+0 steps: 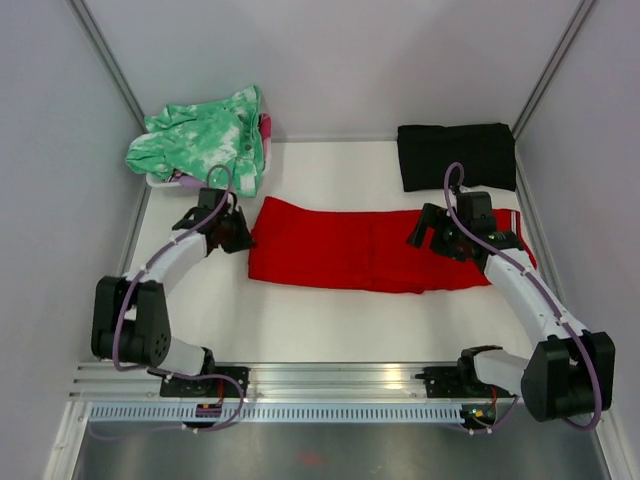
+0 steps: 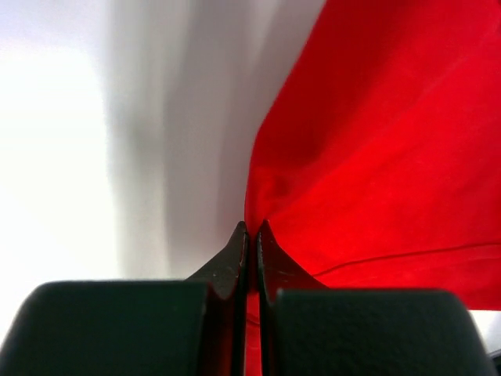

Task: Fold and stack the trousers
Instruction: Fold the trousers

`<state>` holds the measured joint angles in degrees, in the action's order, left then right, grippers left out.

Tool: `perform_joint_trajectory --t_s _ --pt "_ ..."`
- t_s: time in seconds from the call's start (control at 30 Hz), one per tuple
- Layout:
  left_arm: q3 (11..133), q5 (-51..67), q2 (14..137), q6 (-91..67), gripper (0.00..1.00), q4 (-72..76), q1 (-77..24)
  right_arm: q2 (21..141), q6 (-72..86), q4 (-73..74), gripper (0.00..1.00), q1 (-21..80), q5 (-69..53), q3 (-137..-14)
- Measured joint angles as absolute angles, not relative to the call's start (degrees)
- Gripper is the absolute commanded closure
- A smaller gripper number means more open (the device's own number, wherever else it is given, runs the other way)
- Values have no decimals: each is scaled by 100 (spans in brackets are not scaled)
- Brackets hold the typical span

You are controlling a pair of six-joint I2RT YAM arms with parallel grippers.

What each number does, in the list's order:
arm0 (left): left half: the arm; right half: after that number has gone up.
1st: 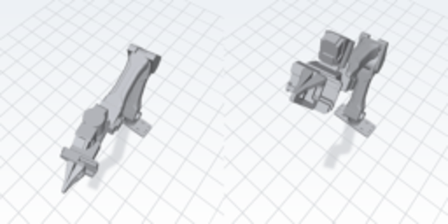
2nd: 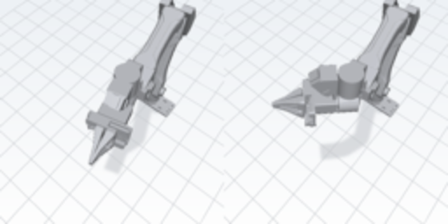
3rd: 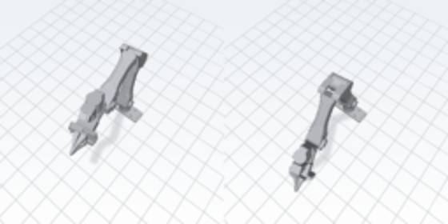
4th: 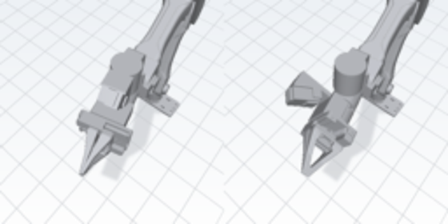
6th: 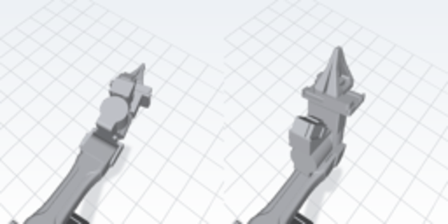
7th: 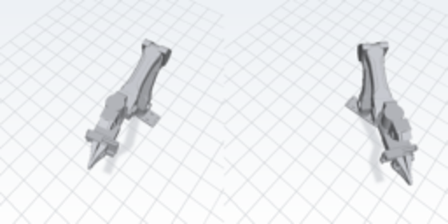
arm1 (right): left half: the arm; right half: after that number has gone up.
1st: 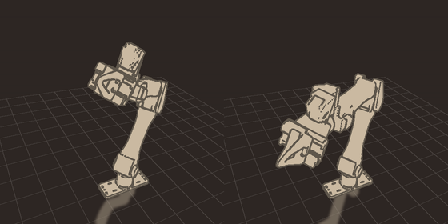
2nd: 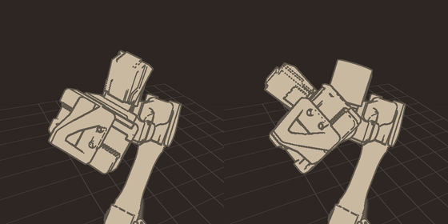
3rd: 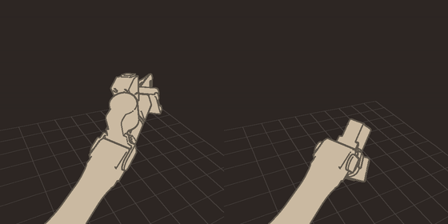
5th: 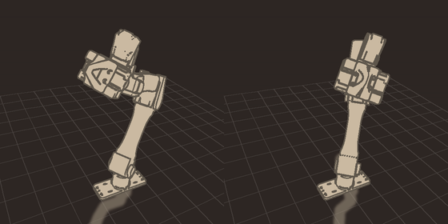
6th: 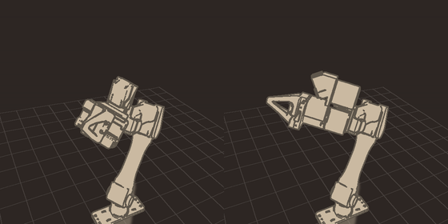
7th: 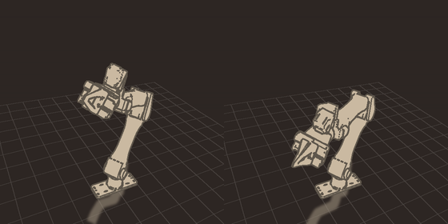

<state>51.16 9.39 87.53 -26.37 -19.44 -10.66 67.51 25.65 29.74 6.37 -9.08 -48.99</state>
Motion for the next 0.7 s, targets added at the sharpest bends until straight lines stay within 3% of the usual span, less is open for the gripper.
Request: perform_joint_trajectory --t_s 0.2,0.43,0.6,0.7 --pt "5518 624 7338 -1981 98 -2661 -19 7150 2663 2764 2 1310 -928 -5022" --pt "6541 178 6825 -1144 98 -3597 725 7467 2744 2565 2 1597 -906 -5238" --pt "7675 257 6831 -1024 98 -4392 530 7522 2781 2738 2 1544 -386 -5472" --pt "8079 -5 6853 -1173 98 -4519 -318 7575 2832 2790 2 1243 -202 -5651"
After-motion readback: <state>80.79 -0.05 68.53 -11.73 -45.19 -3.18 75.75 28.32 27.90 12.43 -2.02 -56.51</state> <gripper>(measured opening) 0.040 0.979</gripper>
